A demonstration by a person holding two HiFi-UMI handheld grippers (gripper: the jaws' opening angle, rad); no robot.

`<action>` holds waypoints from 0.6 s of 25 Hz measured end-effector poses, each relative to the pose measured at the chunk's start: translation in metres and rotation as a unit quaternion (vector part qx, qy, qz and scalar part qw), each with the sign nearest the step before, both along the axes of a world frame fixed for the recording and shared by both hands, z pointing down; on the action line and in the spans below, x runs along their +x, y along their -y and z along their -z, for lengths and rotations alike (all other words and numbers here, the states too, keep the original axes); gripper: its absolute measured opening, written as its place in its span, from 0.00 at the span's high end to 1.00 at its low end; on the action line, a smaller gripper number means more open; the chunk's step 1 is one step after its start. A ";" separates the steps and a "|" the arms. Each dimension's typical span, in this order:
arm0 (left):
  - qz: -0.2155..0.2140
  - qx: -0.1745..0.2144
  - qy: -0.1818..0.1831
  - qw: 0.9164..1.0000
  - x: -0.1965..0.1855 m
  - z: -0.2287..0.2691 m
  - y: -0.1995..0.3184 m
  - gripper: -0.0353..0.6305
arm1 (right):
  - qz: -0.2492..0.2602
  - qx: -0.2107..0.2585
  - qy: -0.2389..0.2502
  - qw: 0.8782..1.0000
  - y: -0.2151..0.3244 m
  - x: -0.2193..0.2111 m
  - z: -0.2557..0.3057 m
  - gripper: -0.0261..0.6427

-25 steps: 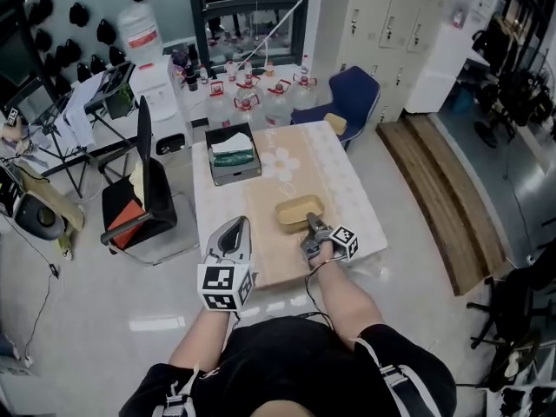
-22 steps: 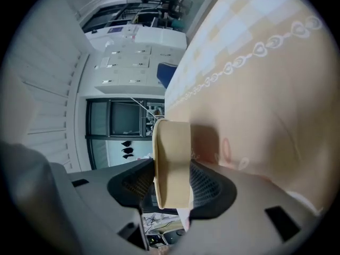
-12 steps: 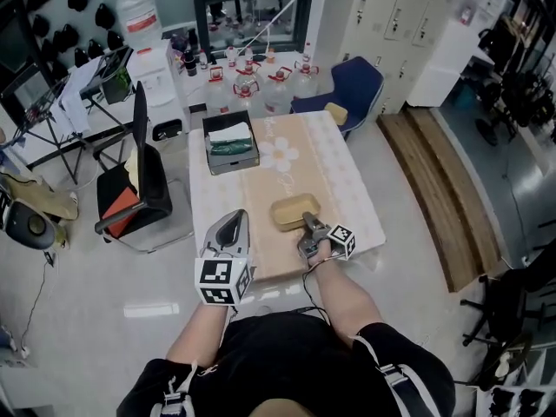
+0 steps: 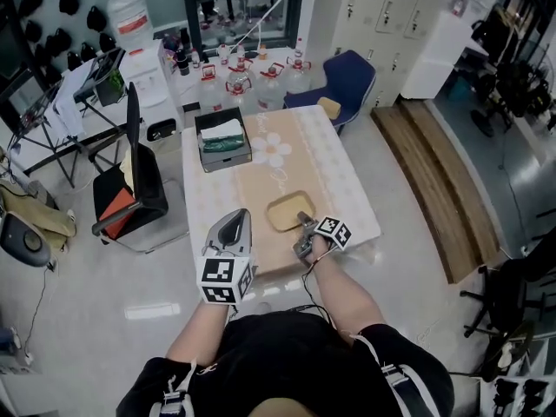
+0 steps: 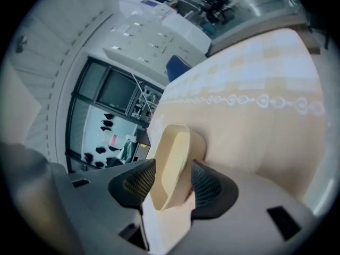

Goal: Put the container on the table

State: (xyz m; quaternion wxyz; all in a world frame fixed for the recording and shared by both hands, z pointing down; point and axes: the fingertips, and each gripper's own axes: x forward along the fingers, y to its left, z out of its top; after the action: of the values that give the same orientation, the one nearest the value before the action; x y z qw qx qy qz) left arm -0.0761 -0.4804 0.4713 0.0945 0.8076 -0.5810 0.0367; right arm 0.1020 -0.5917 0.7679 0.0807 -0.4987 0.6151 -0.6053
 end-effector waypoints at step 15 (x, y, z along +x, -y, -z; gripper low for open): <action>-0.051 0.015 -0.002 0.999 0.055 0.018 -0.004 0.93 | 0.020 0.404 -0.342 0.848 -0.042 0.047 0.290 0.94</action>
State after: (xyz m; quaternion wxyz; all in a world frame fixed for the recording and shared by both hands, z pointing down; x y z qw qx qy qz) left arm -0.0213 -0.4765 0.4529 0.0816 0.8378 -0.5389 0.0310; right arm 0.1493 -0.5494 0.4783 0.0480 -0.5852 0.8037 -0.0964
